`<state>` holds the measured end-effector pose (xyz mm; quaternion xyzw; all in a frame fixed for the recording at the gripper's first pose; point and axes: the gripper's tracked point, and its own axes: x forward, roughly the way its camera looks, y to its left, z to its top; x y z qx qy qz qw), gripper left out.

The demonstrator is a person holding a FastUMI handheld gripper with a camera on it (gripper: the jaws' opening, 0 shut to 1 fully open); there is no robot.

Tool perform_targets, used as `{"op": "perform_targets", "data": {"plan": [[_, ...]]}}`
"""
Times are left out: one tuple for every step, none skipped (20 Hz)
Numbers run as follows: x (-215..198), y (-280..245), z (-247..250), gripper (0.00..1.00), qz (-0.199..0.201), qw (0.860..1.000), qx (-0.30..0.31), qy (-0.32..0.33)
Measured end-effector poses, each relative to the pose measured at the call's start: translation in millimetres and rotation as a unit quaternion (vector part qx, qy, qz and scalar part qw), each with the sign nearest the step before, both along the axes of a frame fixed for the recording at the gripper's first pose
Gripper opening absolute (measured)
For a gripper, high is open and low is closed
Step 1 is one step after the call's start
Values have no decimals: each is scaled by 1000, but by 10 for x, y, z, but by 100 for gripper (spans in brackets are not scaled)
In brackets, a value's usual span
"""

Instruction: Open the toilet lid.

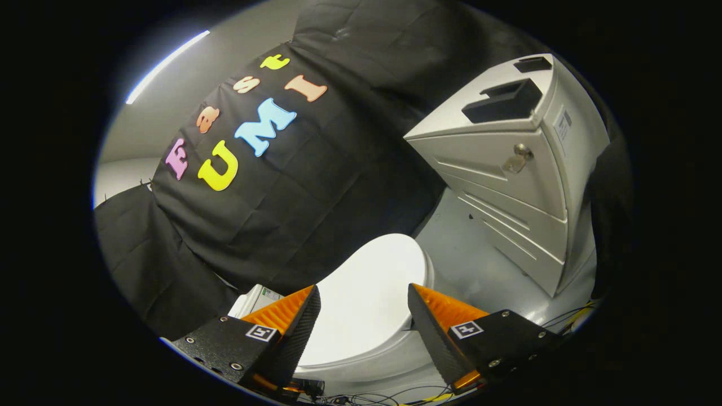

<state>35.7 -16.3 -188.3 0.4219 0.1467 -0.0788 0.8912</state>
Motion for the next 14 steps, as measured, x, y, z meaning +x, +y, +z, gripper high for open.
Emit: {"op": "perform_targets", "data": {"plan": [[-10,-21,-81,96,-5,1000,12,7],[-31,-23,-173,96,-11,1000,23,14],[-45,-27,-254,96,-16,999,35,22],[-61,-5,-332,96,-20,998,46,28],[-72,9,-399,95,-22,997,57,35],[-102,35,-476,96,-26,997,64,46],[-122,39,-551,96,-30,996,68,58],[-145,57,-615,96,-33,995,74,64],[-146,60,-647,95,-36,994,84,67],[-172,75,-679,95,-38,992,95,70],[-184,82,-726,95,-42,991,105,74],[-181,89,-768,96,-47,989,115,77],[-181,87,-806,96,-51,988,124,80],[-184,101,-853,95,-55,986,134,82]]}}
